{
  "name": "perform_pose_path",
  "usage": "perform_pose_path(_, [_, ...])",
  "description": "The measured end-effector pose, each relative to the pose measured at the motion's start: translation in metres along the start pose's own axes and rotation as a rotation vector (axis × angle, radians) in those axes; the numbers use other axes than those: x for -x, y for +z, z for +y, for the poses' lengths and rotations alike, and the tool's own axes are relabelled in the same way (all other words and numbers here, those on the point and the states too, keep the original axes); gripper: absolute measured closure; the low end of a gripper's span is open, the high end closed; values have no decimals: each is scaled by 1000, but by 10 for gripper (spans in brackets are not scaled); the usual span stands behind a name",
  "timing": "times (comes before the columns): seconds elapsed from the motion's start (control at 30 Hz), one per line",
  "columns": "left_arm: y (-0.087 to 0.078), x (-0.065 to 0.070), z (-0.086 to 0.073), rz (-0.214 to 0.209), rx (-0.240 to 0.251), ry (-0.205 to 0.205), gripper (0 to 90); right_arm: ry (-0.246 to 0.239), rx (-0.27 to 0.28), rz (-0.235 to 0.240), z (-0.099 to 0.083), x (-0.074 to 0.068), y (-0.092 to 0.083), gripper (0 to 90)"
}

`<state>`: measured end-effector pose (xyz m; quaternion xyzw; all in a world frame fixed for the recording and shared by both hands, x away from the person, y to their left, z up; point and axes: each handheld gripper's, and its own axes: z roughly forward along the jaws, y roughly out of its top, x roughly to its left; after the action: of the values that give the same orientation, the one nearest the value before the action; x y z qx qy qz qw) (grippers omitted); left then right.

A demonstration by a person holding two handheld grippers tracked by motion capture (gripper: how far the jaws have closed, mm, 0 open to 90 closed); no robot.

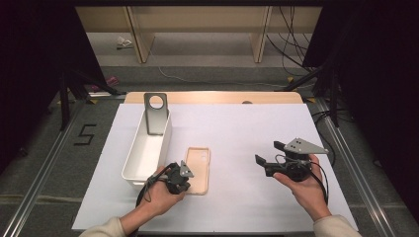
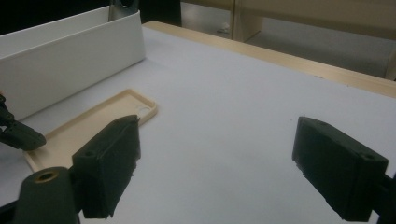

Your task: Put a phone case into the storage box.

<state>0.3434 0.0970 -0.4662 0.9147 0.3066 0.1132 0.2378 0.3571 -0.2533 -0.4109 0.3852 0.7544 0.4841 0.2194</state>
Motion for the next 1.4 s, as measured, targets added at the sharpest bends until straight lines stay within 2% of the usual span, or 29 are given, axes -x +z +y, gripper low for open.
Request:
perform_pose_path(0.17, [-8,1,5,-5,25,41,782,-1,0,2,0,0,0,160])
perform_pose_path(0.3, [-13,3,10,-25,59,87,606,-3,4,0,0,0,0,160])
perform_pose_path(0.4, [-15,6,14,-47,61,143,469,-1,4,-1,0,0,0,160])
perform_pose_path(0.5, [-16,8,17,-38,39,225,349,-1,3,0,0,0,0,160])
perform_pose_path(0.6, [-15,10,19,-45,25,281,283,-1,3,0,0,0,0,160])
perform_pose_path(0.73, [-13,13,23,-42,4,356,260,1,0,-2,0,0,0,160])
perform_pose_path(0.87, [-10,13,26,-19,-25,418,267,1,-2,-2,0,0,0,160])
perform_pose_path(0.97, [-8,13,27,-8,-42,438,274,2,0,-1,0,0,0,160])
perform_pose_path(1.07, [-5,12,28,-16,-55,445,277,1,-1,0,0,0,0,160])
perform_pose_path(1.4, [5,11,26,-3,-93,479,282,1,-1,0,0,0,0,160])
